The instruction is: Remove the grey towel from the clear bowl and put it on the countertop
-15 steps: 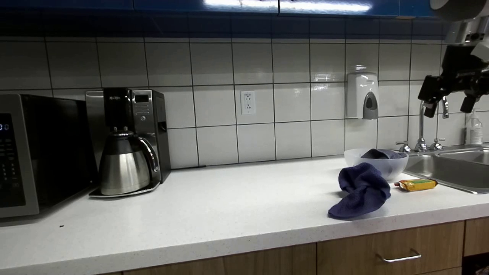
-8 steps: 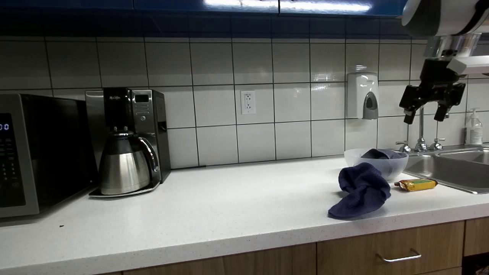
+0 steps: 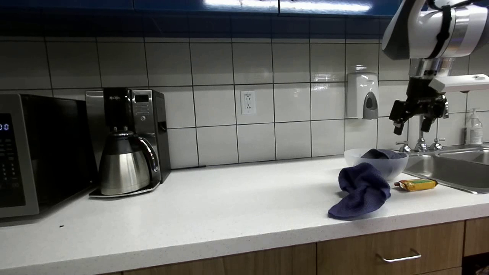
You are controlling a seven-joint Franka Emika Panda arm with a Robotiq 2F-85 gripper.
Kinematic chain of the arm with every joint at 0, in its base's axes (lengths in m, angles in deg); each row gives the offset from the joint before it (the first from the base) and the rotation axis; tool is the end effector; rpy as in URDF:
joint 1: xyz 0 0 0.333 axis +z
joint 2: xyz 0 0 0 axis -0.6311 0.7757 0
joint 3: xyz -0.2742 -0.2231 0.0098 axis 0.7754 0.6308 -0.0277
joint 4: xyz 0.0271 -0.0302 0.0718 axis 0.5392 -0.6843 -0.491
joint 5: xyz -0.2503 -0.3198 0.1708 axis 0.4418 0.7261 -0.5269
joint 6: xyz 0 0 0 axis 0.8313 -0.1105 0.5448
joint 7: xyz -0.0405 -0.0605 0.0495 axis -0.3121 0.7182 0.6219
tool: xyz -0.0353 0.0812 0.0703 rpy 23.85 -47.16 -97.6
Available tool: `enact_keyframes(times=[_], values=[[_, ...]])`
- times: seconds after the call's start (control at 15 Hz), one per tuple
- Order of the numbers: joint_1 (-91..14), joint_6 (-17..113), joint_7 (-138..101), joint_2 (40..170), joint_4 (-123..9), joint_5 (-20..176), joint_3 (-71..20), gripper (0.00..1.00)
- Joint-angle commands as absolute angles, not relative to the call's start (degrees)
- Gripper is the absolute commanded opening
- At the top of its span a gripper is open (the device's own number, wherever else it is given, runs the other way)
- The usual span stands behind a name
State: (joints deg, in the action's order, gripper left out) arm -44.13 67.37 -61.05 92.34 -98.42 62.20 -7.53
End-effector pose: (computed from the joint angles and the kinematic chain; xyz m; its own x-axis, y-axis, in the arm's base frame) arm 0.5095 -0.2653 0.3343 0.9549 0.0115 0.2969 -0.0092 -0.9976 0.0683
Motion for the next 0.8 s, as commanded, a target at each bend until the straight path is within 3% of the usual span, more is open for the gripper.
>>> enact_keyframes(times=[0.0, 0.2, 0.27, 0.73], values=[[-44.7, 66.3, -65.0, 99.1, -91.9, 57.4, -8.6, 1.0], [-45.1, 65.7, -66.0, 103.2, -88.5, 54.8, -9.8, 1.0], [-50.1, 65.8, -64.2, 103.8, -87.7, 56.7, -15.3, 1.0], [-55.6, 65.6, -63.4, 110.3, -81.6, 58.4, -23.4, 1.0]])
